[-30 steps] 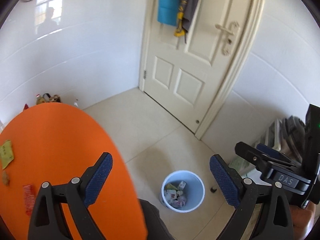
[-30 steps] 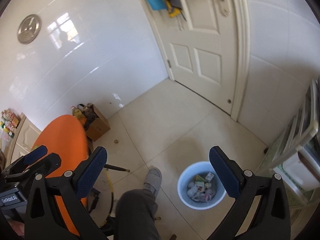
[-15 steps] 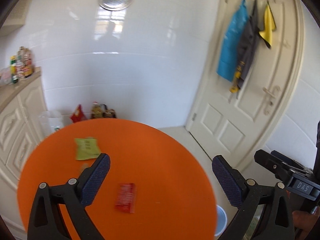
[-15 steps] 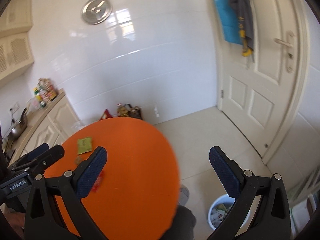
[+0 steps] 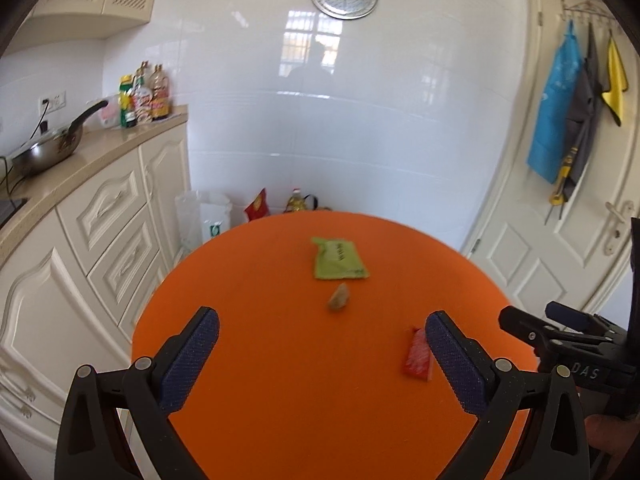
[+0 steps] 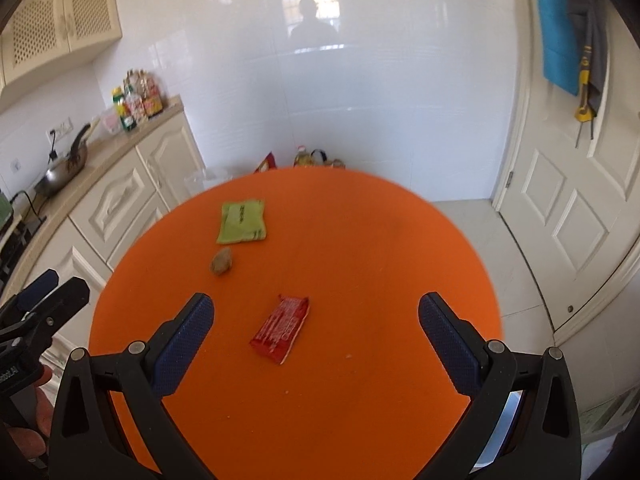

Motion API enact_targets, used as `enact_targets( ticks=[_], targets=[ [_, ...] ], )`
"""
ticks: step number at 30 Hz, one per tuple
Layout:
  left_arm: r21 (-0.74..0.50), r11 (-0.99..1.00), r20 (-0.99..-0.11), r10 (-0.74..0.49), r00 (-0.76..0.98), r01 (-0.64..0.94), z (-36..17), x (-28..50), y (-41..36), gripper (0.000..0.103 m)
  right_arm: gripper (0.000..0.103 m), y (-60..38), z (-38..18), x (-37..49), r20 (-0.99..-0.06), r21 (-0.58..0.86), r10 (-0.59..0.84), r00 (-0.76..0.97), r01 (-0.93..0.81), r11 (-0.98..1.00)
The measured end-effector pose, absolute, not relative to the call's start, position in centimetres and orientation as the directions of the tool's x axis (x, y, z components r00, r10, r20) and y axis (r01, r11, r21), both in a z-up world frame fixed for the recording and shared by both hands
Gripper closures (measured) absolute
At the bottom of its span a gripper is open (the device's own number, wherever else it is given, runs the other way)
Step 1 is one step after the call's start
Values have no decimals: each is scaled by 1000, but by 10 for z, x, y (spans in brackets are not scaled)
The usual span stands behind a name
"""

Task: Collect trash
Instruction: 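Return both tools to the orange table, then grasp the red snack wrapper with the right tool while the left tool grasps the brown lump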

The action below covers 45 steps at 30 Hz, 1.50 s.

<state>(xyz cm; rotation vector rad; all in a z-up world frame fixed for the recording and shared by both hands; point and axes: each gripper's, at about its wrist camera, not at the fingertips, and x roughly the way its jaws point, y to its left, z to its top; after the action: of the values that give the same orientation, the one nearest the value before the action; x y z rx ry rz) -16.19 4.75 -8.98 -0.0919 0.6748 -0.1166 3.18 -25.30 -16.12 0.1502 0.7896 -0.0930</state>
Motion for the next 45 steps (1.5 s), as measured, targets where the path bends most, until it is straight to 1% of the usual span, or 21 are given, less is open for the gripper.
enact_targets(
  ticks=[4,5,8,9,10,13,15,17,19,21,23,24,26,27,29,31,39,45],
  targets=[
    [-135,989,-657,-130,742,53,-102,-147,43,1,0,-239,-195,52,-763,79,-25,646,132,988],
    [-137,989,-666,-130,735,50,-102,-133,34,1,0,-237,-206,58,-776,78,-24,630,134,988],
    [-144,989,-687,-133,714,46,-107,-108,40,1,1,-232,-226,73,-801,72,-28,598,143,987],
    [-147,988,-692,-138,709,48,-108,-96,41,1,5,-230,-234,78,-812,65,-30,583,142,988],
    [-147,988,-695,-138,705,48,-110,-91,41,1,11,-227,-239,82,-819,62,-31,574,143,988],
    [-150,987,-705,-143,694,51,-119,-67,51,1,20,-223,-257,93,-839,45,-43,542,148,988],
    [-158,986,-711,-150,687,53,-123,-54,54,1,24,-222,-265,98,-852,46,-40,522,150,988],
    [-159,986,-715,-152,683,53,-126,-44,54,1,26,-217,-266,98,-843,23,-58,534,145,989],
    [-165,985,-721,-155,676,51,-130,-33,54,1,29,-211,-268,97,-832,-29,-92,547,124,992],
    [-172,984,-725,-160,670,50,-134,-24,53,1,33,-212,-267,92,-817,-24,-77,571,100,995],
    [-174,983,-729,-165,664,53,-138,-16,52,1,50,-214,-265,90,-811,-25,-64,582,75,997],
    [-175,983,-730,-168,662,56,-140,-14,52,1,67,-216,-263,89,-810,-19,-55,584,67,998],
    [-174,983,-731,-174,660,66,-142,-6,51,1,71,-219,-263,92,-817,-8,-38,575,55,998],
    [-173,982,-732,-175,659,69,-144,-1,50,1,76,-221,-262,93,-822,-5,-32,569,48,999],
    [-173,982,-730,-180,659,76,-146,5,48,1,83,-227,-261,96,-825,30,1,565,42,999],
    [-169,982,-728,-182,661,85,-147,14,46,1,95,-231,-257,96,-822,57,26,569,37,998],
    [-139,984,-737,-179,652,113,-157,54,34,1,96,-233,-254,102,-816,110,85,572,8,994],
    [-121,984,-745,-177,643,130,-164,83,16,1,96,-244,-243,108,-793,146,114,598,5,989]
  ],
)
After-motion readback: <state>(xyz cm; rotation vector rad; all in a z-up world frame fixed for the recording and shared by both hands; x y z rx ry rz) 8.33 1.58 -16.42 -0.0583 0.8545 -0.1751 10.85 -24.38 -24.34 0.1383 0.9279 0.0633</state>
